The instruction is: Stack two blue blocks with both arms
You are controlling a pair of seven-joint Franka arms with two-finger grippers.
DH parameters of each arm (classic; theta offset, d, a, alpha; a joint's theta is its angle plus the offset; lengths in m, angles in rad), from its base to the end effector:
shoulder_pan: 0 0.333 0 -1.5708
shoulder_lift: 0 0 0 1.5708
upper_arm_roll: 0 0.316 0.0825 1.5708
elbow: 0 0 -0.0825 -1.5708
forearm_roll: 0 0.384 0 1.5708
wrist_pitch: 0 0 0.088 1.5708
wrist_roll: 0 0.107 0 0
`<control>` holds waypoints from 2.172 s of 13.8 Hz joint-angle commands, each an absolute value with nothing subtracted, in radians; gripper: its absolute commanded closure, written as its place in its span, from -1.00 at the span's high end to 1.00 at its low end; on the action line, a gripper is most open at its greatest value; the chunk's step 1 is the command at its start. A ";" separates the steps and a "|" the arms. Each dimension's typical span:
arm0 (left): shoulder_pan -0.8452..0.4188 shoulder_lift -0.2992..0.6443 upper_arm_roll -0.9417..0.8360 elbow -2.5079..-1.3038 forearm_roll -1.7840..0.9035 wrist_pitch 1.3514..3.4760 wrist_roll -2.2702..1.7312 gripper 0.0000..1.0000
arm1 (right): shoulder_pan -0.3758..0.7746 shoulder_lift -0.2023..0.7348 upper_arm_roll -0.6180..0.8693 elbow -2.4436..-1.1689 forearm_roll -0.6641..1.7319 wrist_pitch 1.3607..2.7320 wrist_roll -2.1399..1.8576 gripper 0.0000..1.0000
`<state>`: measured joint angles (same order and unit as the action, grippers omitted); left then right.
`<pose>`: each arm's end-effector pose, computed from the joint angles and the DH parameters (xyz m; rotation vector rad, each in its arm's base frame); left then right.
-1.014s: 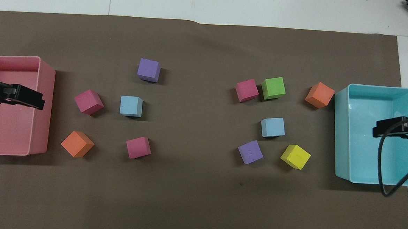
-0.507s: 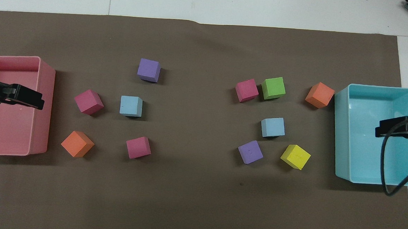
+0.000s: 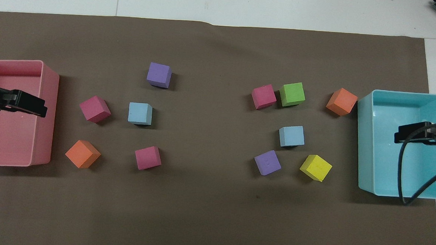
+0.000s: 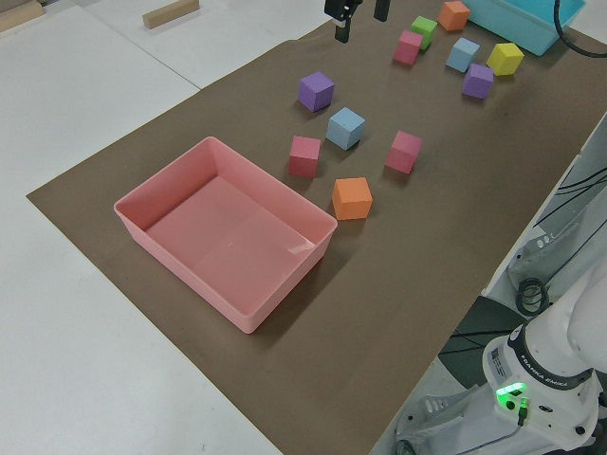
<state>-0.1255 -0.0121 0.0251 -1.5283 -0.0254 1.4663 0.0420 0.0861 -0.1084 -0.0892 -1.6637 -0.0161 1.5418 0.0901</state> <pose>0.5371 -0.0570 0.6421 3.1083 -0.2249 -0.0789 0.5172 -0.0060 0.6361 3.1311 -0.1456 -0.0214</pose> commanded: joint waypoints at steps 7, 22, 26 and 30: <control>-0.130 -0.014 0.006 -1.517 -0.038 1.456 0.044 1.00 | 0.188 -0.039 -0.084 -1.848 0.006 1.793 0.218 1.00; -0.127 -0.014 0.011 -1.517 -0.035 1.465 0.046 1.00 | 0.268 0.144 -0.083 -1.927 0.069 2.086 0.201 1.00; -0.126 -0.014 0.009 -1.517 -0.035 1.466 0.048 1.00 | 0.302 0.219 -0.083 -1.930 0.069 2.138 0.199 1.00; -0.127 -0.014 0.008 -1.519 -0.035 1.471 0.046 1.00 | 0.321 0.235 -0.083 -1.999 0.068 2.201 0.172 1.00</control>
